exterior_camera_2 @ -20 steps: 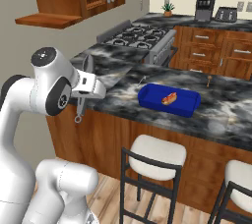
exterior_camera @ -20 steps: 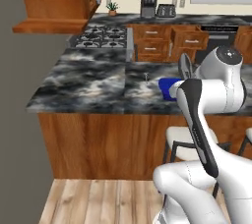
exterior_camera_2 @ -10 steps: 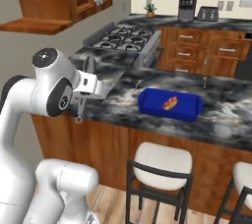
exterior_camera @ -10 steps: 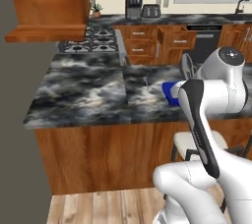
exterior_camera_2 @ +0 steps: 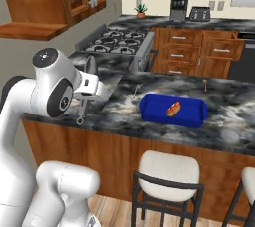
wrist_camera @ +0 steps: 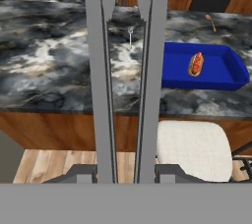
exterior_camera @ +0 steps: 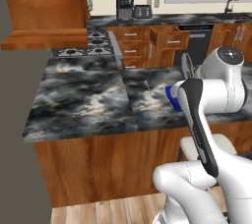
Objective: Take the tongs from the drawer on the left and place them on the dining counter next to the tray containing the hot dog.
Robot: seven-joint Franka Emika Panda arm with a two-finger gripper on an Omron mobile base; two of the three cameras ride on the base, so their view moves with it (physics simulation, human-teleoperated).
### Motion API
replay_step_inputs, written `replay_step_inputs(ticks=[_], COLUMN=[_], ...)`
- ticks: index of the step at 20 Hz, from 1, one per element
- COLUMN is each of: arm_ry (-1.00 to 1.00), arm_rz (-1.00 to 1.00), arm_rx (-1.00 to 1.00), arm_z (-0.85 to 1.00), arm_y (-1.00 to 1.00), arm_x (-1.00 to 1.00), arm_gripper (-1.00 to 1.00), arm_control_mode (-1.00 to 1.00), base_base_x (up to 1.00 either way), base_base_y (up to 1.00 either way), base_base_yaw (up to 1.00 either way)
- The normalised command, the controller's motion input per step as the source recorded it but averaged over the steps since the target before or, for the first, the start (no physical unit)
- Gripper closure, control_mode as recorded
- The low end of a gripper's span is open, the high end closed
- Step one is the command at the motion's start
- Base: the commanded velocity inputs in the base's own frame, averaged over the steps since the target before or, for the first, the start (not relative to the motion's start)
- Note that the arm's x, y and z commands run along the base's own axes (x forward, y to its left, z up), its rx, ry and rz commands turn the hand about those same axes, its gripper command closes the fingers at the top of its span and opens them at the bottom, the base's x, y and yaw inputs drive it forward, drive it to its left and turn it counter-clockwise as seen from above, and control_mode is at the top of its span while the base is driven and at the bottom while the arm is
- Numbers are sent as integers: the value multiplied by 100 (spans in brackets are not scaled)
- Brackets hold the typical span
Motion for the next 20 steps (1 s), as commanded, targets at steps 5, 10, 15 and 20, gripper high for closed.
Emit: replay_step_inputs(ticks=[5,10,15,20], arm_ry=[0,0,0,0], arm_rz=[0,0,0,0], arm_rx=[0,0,0,0], arm_z=[0,0,0,0], arm_y=[0,0,0,0], arm_x=[0,0,0,0], arm_gripper=[100,100,100,100], arm_control_mode=[100,100,100,100], base_base_x=[51,56,41,16], base_base_y=[18,32,24,6], base_base_yaw=[-16,-14,-10,-1])
